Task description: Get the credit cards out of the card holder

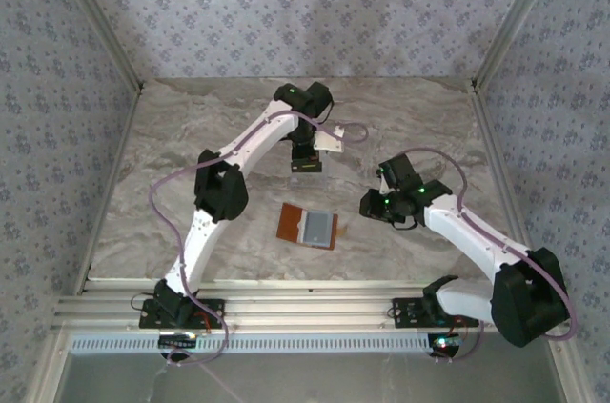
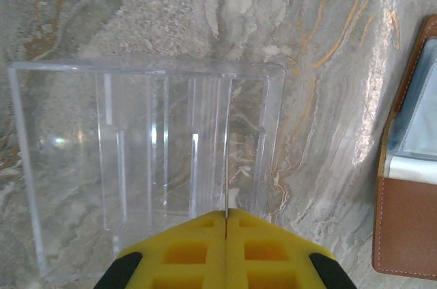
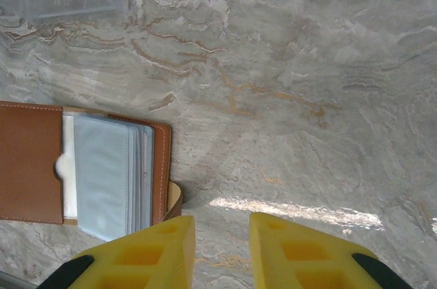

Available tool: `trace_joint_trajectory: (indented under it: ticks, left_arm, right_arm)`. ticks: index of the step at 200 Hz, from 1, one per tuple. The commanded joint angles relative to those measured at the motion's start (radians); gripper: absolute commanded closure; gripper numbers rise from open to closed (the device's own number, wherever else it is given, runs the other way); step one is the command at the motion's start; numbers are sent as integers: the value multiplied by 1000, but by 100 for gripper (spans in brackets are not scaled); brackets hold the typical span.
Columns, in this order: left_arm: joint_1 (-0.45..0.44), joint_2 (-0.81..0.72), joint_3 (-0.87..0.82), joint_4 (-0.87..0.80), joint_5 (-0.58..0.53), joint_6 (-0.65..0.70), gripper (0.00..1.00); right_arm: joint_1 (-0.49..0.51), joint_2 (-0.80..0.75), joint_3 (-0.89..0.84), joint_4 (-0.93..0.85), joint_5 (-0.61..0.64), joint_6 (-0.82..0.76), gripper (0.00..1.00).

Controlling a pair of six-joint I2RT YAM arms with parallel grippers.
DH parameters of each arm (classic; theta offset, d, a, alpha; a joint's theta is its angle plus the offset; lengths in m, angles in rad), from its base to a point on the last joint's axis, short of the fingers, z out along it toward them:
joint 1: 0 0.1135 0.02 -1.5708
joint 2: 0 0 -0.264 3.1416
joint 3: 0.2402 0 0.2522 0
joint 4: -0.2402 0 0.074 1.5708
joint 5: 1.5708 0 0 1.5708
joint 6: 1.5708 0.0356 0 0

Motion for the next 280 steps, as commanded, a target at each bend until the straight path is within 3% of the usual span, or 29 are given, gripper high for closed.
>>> trace_joint_trajectory:
  ticks: [1, 49, 75, 126, 187, 225, 280]
  left_arm:
    - [-8, 42, 53, -68, 18, 38, 100]
    - [-19, 91, 88, -110, 80, 50, 100]
    - [-28, 118, 107, -113, 58, 54, 100]
    - [-30, 125, 127, -17, -48, -5, 67]
    - [-31, 84, 131, 20, -62, -8, 60]
    - [-27, 44, 131, 16, -11, -35, 57]
    - [-23, -114, -23, 167, 95, -241, 58]
  right_arm:
    - [-12, -16, -15, -12, -14, 3, 70]
    - [-20, -14, -26, 1, -19, 5, 70]
    - [-23, -14, -32, 5, -19, 6, 70]
    - [-25, -17, -33, 9, -19, 6, 70]
    - [-25, -17, -29, 22, -18, 11, 70]
    - [-26, -13, -22, 33, -21, 11, 70]
    - [-20, 12, -13, 62, -64, 17, 70]
